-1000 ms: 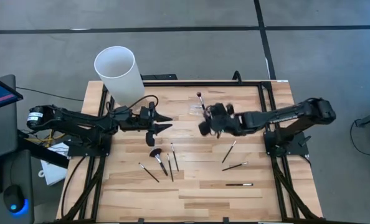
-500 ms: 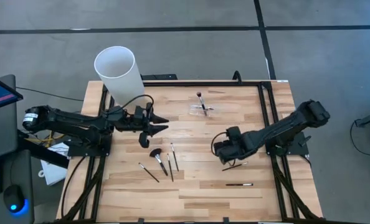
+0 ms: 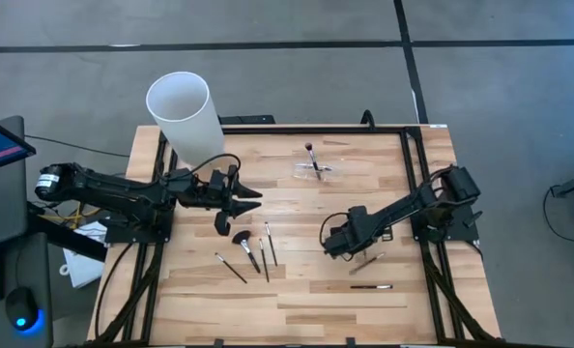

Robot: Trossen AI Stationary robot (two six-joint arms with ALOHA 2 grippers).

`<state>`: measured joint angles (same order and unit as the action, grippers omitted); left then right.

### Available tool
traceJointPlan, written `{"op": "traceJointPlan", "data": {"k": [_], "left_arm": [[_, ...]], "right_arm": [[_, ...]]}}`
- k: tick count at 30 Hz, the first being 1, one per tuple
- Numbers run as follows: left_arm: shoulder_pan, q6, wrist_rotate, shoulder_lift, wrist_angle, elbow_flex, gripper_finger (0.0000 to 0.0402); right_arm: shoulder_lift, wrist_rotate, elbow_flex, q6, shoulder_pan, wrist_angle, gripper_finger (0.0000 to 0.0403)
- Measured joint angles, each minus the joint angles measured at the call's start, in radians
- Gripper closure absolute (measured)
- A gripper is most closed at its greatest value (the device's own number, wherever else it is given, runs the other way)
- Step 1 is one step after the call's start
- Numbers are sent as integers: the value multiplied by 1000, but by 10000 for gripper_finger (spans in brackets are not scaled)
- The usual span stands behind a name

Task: Put items in baskets/containers
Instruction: Put the black eyeshadow brush into the transparent organizer

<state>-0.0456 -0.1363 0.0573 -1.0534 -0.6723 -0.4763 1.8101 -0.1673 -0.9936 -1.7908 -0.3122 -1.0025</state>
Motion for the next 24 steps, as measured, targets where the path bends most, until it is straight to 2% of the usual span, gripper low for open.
{"op": "traceJointPlan", "data": {"k": [7, 16, 24], "left_arm": [[2, 32, 0, 0, 0, 0, 289], [3, 35, 0, 0, 0, 0, 289], [10, 35, -1, 0, -1, 0, 289]], "right_arm": [[5, 3, -1, 19, -8, 11, 312], [10, -37, 0, 45, -69, 37, 393], [-18, -22, 2, 116, -73, 39, 397]]}}
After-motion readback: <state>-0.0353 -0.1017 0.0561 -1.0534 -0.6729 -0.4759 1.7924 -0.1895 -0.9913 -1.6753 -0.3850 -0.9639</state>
